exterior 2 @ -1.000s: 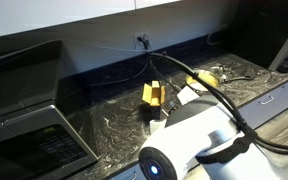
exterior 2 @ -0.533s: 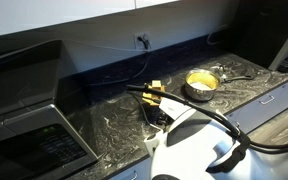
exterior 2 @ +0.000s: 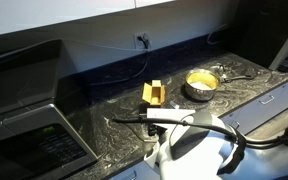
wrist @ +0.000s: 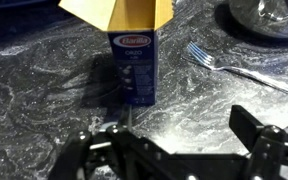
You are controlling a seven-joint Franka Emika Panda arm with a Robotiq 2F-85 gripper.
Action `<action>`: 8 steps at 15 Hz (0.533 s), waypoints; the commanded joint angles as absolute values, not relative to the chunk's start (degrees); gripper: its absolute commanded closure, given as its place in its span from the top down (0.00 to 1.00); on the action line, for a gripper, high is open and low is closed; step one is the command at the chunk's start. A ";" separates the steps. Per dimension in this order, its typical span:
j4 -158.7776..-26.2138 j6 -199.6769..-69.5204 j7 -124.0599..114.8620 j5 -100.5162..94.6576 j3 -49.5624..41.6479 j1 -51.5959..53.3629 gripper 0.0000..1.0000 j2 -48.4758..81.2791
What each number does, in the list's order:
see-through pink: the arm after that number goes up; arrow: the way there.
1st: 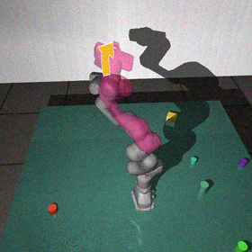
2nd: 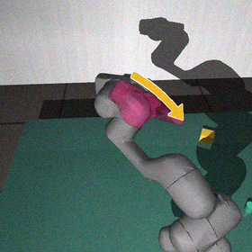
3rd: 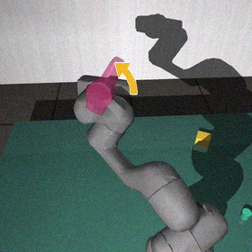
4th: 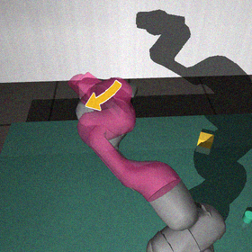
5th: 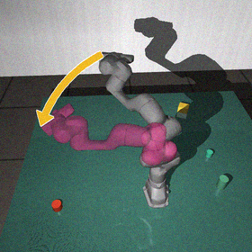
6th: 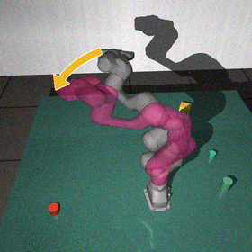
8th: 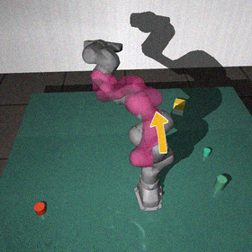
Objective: Pour the contents in the box into the pot
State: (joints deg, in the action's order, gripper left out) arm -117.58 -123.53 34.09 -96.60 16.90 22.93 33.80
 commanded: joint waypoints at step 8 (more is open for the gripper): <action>-113.67 -120.69 31.25 -100.72 15.67 23.12 1.00 38.50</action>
State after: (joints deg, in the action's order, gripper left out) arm -116.58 -121.43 31.94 -99.25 16.16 23.00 35.73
